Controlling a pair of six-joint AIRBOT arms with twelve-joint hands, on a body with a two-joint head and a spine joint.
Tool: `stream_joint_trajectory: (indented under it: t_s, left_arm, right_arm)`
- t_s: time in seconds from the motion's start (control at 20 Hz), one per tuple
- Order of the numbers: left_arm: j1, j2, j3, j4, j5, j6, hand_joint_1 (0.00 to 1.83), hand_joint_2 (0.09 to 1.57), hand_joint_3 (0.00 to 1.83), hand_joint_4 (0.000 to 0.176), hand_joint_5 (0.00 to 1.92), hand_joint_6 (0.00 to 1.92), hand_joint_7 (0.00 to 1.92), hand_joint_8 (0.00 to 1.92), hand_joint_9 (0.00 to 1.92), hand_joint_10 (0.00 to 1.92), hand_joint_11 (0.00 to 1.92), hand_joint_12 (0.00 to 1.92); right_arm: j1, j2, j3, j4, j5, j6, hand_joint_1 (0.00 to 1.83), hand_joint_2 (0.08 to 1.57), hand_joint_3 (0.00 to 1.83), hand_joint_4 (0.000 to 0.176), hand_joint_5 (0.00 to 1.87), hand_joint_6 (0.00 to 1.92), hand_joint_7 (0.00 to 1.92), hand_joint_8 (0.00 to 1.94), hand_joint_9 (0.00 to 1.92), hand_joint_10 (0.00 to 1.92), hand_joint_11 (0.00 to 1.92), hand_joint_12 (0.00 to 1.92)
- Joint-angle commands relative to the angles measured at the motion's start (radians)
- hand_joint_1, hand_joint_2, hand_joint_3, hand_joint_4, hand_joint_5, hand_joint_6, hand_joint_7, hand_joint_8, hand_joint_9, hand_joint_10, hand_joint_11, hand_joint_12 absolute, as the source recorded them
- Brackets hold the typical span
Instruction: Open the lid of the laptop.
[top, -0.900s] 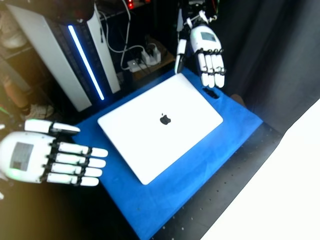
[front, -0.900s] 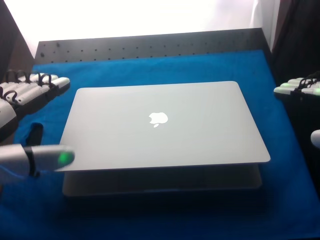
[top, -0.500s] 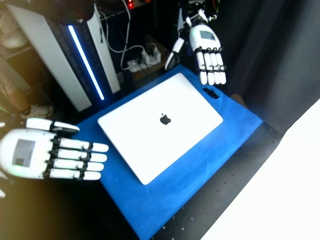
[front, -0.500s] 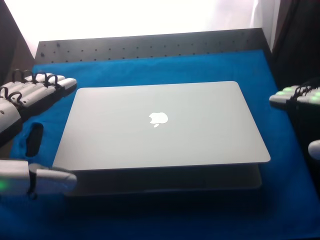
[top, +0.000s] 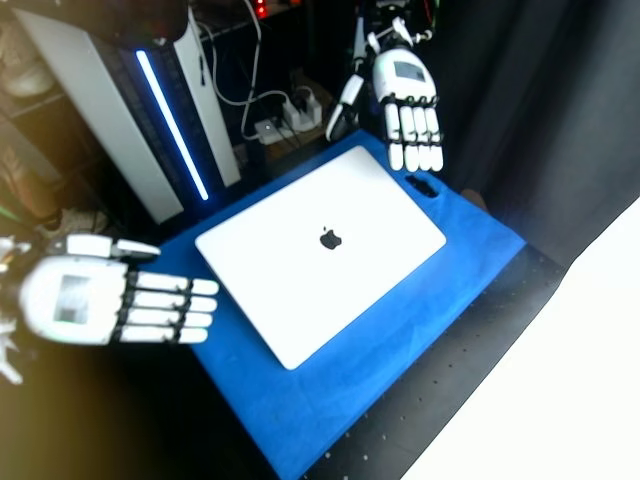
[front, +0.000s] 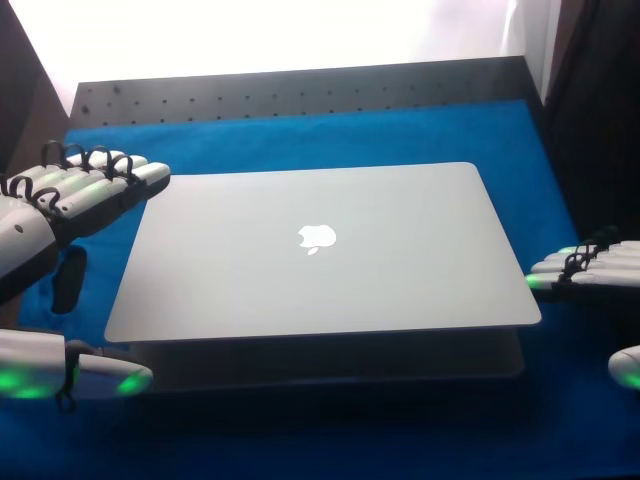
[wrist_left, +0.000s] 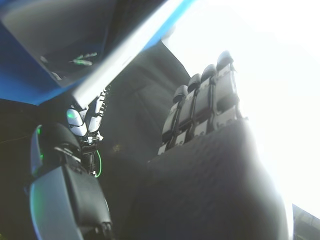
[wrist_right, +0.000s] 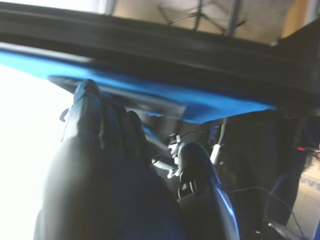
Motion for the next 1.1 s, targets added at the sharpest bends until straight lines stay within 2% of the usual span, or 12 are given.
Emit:
stream_joint_trajectory:
  t_s: [0.0,0.2,0.25,0.35,0.5,0.7,1.05]
  left_arm:
    - [-0.014,-0.001,0.004,-0.005,-0.112,-0.005,0.56,0.88,0.02,0.0,0.0,0.0,0.0,0.0,0.0,0.0,0.0,0.0]
    - [-0.014,-0.003,0.004,-0.007,-0.11,-0.005,0.5,0.9,0.01,0.0,0.0,0.0,0.0,0.0,0.0,0.0,0.02,0.01]
    - [-0.014,-0.005,0.004,-0.007,-0.107,-0.005,0.48,0.91,0.01,0.0,0.0,0.0,0.0,0.0,0.0,0.0,0.02,0.01]
    - [-0.015,-0.008,0.004,-0.006,-0.106,-0.006,0.47,0.91,0.01,0.0,0.0,0.0,0.0,0.0,0.0,0.0,0.02,0.01]
    - [-0.015,-0.011,0.004,-0.009,-0.102,-0.007,0.46,0.91,0.01,0.0,0.0,0.0,0.0,0.0,0.0,0.0,0.04,0.02]
    - [-0.015,-0.018,0.005,-0.018,-0.102,-0.007,0.49,0.91,0.0,0.0,0.0,0.0,0.0,0.0,0.0,0.0,0.01,0.01]
    - [-0.015,-0.025,0.006,-0.027,-0.105,-0.008,0.5,0.91,0.0,0.0,0.0,0.0,0.0,0.0,0.0,0.0,0.0,0.0]
  right_arm:
    - [0.019,0.0,-0.008,0.023,0.084,0.005,0.0,1.47,0.0,0.0,0.0,0.0,0.0,0.0,0.0,0.0,0.0,0.0]
    - [0.142,-0.011,-0.027,-0.175,-0.013,0.005,0.0,1.47,0.0,0.0,0.0,0.0,0.0,0.0,0.0,0.0,0.0,0.0]
    - [0.152,-0.017,-0.027,-0.201,-0.021,0.005,0.06,1.46,0.0,0.0,0.0,0.0,0.02,0.01,0.01,0.0,0.0,0.0]
    - [0.157,-0.023,-0.027,-0.222,-0.027,0.005,0.07,1.45,0.0,0.0,0.0,0.0,0.01,0.0,0.0,0.0,0.0,0.0]
    - [0.17,-0.025,-0.027,-0.253,-0.039,0.005,0.25,1.42,0.0,0.0,0.0,0.0,0.0,0.0,0.0,0.0,0.0,0.0]
    - [0.202,-0.026,-0.027,-0.271,-0.043,0.005,0.11,1.48,0.01,0.0,0.0,0.0,0.01,0.0,0.0,0.0,0.0,0.0]
    - [0.225,-0.081,-0.025,-0.329,-0.043,0.005,0.15,1.48,0.0,0.0,0.0,0.0,0.0,0.0,0.0,0.0,0.0,0.0]
